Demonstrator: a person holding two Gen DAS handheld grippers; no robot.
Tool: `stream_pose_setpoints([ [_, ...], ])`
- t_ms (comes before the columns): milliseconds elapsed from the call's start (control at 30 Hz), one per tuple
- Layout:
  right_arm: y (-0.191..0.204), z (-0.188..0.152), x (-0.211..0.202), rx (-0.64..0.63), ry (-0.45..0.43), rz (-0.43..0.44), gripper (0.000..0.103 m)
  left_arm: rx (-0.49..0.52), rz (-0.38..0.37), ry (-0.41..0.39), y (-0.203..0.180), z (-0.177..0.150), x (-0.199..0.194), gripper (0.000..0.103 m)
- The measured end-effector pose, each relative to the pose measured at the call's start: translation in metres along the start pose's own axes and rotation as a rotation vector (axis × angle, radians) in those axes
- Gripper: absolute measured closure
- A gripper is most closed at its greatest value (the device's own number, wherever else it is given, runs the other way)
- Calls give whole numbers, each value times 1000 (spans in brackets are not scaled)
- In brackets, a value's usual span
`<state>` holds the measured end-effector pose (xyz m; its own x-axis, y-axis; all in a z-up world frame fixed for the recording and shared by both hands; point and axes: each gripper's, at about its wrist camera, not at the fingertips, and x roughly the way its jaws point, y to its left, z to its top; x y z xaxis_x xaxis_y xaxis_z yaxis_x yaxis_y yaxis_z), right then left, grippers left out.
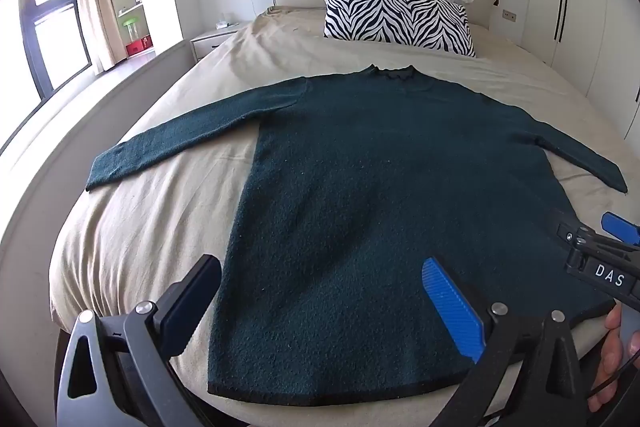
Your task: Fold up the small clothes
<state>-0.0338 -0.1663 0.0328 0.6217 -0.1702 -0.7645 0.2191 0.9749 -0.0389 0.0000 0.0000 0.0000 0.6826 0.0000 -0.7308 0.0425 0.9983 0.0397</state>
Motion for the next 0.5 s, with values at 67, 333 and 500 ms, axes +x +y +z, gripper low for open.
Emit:
stream_pose_setpoints([
  [67,0,0,0,1,-2,0,0,7,8,-2,0,0,0,0],
  [333,3,-7,0,2,0,2,0,9,5,1,-2,0,0,0],
  [500,3,-4,2,-4,8,4,0,6,3,1,0,0,-1,0],
])
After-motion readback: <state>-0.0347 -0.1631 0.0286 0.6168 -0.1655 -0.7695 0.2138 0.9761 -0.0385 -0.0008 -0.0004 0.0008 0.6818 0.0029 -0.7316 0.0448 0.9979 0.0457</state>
